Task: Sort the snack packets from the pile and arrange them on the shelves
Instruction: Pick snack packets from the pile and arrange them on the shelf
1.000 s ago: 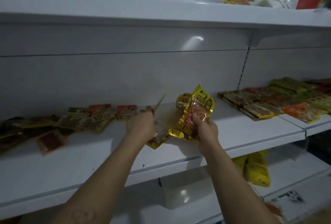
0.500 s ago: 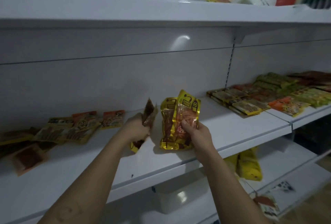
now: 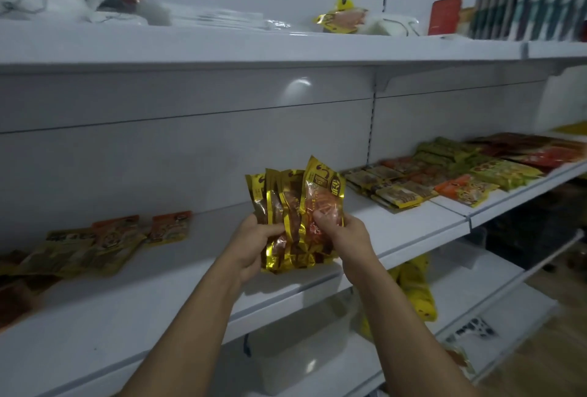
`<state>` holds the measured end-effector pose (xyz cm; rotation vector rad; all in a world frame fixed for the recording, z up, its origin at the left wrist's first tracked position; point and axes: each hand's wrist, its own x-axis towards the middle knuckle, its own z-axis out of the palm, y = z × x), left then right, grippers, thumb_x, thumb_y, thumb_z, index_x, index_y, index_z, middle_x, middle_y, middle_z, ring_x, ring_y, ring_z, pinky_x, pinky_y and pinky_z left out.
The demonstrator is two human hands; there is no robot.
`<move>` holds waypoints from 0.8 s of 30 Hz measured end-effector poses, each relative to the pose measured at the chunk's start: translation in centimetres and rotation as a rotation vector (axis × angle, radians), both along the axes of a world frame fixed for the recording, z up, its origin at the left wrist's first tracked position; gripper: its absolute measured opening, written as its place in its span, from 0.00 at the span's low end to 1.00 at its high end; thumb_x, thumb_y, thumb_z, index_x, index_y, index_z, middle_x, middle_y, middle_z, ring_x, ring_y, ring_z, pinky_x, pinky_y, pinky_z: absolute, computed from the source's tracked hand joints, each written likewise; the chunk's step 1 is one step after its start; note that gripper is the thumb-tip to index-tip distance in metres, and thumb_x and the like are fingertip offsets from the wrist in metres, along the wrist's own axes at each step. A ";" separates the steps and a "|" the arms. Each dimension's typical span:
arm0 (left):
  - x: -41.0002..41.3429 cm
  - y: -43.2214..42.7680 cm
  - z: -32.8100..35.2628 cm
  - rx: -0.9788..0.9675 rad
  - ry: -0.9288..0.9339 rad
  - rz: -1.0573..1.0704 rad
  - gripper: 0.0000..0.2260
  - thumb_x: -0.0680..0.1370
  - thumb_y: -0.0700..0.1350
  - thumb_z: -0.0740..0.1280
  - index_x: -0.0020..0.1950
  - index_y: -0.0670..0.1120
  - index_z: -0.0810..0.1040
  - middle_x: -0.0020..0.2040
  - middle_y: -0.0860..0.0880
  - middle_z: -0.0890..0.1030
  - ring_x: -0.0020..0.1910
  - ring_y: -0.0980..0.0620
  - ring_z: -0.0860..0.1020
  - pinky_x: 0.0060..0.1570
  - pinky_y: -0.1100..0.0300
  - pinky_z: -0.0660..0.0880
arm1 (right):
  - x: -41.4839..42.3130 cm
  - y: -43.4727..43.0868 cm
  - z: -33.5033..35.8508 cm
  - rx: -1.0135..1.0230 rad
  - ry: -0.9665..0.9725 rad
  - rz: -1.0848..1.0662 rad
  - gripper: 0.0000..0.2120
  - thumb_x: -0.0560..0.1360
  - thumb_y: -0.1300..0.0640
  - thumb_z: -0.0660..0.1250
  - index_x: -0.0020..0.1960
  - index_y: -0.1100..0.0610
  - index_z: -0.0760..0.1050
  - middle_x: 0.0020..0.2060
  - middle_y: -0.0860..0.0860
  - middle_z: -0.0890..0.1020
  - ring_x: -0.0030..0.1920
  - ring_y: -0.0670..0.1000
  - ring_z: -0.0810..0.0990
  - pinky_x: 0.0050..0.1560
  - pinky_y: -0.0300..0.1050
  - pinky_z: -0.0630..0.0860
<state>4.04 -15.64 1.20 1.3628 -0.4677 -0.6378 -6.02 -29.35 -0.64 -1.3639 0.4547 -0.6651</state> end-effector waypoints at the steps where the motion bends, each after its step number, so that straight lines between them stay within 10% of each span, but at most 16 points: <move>1: -0.6 -0.7 -0.1 -0.022 0.015 0.002 0.12 0.78 0.36 0.67 0.61 0.40 0.78 0.52 0.40 0.85 0.52 0.42 0.83 0.54 0.42 0.79 | -0.7 -0.5 -0.1 -0.021 -0.001 -0.026 0.05 0.75 0.53 0.72 0.47 0.53 0.80 0.43 0.50 0.86 0.43 0.47 0.85 0.39 0.39 0.81; 9: -6.9 -7.5 -0.9 -0.026 -0.083 -0.092 0.23 0.67 0.50 0.77 0.60 0.46 0.79 0.53 0.46 0.85 0.53 0.44 0.84 0.57 0.40 0.78 | -7.0 -5.4 -1.5 -0.151 0.057 -0.273 0.11 0.70 0.46 0.75 0.47 0.52 0.83 0.41 0.48 0.87 0.45 0.50 0.85 0.51 0.57 0.82; 24: -18.5 -20.0 -2.1 -0.055 -0.091 -0.145 0.11 0.74 0.41 0.74 0.55 0.43 0.82 0.47 0.44 0.86 0.47 0.43 0.85 0.53 0.42 0.80 | -21.8 -15.0 -1.2 -0.259 0.202 -0.529 0.16 0.72 0.44 0.73 0.55 0.51 0.77 0.45 0.44 0.82 0.46 0.45 0.81 0.51 0.50 0.81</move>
